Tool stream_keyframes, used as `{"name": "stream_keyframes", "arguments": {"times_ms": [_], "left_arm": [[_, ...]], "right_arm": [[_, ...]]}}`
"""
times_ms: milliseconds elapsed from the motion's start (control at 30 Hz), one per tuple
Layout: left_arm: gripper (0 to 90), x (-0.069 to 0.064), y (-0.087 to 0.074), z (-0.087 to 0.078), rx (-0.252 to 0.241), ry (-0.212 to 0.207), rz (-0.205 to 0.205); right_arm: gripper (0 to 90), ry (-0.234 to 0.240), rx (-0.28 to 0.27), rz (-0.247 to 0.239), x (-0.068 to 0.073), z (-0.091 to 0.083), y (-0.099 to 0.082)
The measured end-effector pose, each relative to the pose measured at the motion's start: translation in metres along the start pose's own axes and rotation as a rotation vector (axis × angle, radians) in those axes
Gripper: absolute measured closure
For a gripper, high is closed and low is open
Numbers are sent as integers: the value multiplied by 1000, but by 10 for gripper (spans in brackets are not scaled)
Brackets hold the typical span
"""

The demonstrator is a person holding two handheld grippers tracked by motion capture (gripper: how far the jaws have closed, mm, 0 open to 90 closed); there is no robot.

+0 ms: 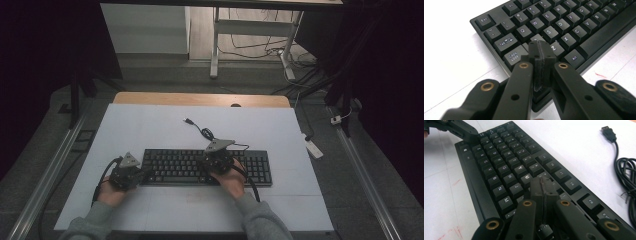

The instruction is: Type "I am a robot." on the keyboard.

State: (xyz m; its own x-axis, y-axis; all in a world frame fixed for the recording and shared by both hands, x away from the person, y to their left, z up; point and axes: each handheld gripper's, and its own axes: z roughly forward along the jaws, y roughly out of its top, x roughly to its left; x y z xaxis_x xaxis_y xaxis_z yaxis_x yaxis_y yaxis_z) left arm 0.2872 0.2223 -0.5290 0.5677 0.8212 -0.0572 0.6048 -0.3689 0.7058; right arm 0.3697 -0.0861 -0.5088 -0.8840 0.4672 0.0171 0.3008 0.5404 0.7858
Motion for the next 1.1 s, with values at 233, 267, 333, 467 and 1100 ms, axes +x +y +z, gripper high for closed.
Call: {"name": "stream_keyframes", "arguments": {"times_ms": [233,267,333,467,1100], "left_arm": [[888,0,0,0,0,3,-1],[888,0,0,0,0,2,-1],[888,0,0,0,-1,0,-1],[889,0,0,0,0,0,0],[889,-1,0,3,10,5,6]], "right_arm": [[892,5,21,-15,3,13,5],[892,5,21,-15,3,13,5],[893,4,24,-20,4,16,6],[893,-4,32,-17,4,20,8],[893,-15,38,-6,1,21,7]]}}
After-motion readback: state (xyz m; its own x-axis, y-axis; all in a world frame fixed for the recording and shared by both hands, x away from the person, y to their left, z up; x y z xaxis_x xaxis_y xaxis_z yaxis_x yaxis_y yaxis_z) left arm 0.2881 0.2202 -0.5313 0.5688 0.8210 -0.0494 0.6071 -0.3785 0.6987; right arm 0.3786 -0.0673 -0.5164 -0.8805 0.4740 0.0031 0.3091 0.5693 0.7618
